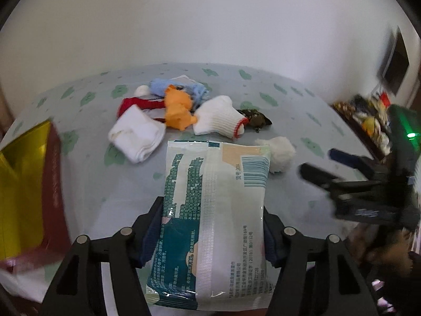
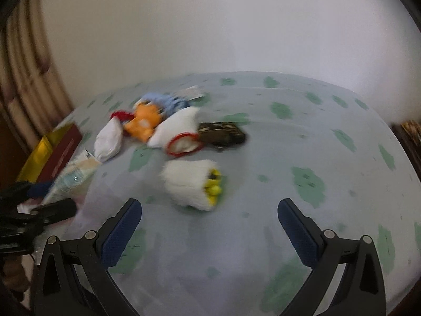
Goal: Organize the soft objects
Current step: 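Carry the packet into the gold tin and release it with left while right grasps the white fluffy sock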
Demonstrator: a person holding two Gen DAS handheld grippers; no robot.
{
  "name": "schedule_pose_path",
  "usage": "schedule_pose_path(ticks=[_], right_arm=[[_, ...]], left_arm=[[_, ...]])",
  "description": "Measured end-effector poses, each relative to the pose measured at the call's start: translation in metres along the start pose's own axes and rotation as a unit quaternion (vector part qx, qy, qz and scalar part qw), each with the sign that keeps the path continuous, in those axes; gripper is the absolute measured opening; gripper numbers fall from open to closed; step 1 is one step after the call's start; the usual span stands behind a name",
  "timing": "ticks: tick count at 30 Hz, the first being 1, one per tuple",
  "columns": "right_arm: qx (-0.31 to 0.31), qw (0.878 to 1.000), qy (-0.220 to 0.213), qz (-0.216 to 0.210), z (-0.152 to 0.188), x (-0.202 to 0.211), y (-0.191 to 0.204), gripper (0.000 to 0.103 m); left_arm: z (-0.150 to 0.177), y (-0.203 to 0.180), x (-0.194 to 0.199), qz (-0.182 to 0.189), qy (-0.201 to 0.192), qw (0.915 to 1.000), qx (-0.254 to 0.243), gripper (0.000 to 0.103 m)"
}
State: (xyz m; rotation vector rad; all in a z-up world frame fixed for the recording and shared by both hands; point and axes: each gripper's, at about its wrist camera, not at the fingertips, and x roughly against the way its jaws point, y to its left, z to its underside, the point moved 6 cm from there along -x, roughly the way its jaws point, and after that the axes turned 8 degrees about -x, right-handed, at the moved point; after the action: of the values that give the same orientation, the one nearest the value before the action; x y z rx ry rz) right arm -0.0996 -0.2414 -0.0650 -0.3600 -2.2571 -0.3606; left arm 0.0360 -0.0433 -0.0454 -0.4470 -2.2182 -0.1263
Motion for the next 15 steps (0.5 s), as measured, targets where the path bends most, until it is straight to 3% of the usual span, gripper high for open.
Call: schedule_pose_path(ticks=[4, 10, 12, 13, 14, 15], right_arm=[[0.031, 0.999, -0.001, 0.012, -0.005, -0.013, 0.019, 0.103], [0.031, 0.998, 0.021, 0.045, -0.014, -0.040, 0.019, 0.103], [0.031, 0.997, 0.038, 0.055, -0.013, -0.051, 0.016, 0.098], [0.026, 0.997, 0.049, 0.050, -0.012, -0.056, 0.015, 0.083], [0.022, 0.997, 0.055, 0.049, -0.012, -0.059, 0.013, 0.062], [0.017, 0.997, 0.064, 0.049, -0.011, -0.063, 0.010, 0.050]], left_arm=[[0.010, 0.007, 0.028, -0.020, -0.009, 0.9997, 0.012, 0.065], [0.013, 0.026, 0.061, -0.042, -0.031, 0.9982, 0.030, 0.065], [0.011, 0.037, 0.073, -0.054, -0.038, 0.9969, 0.043, 0.065], [0.009, 0.047, 0.081, -0.060, -0.041, 0.9958, 0.055, 0.065], [0.009, 0.055, 0.088, -0.063, -0.044, 0.9950, 0.064, 0.065], [0.007, 0.065, 0.094, -0.068, -0.047, 0.9939, 0.074, 0.066]])
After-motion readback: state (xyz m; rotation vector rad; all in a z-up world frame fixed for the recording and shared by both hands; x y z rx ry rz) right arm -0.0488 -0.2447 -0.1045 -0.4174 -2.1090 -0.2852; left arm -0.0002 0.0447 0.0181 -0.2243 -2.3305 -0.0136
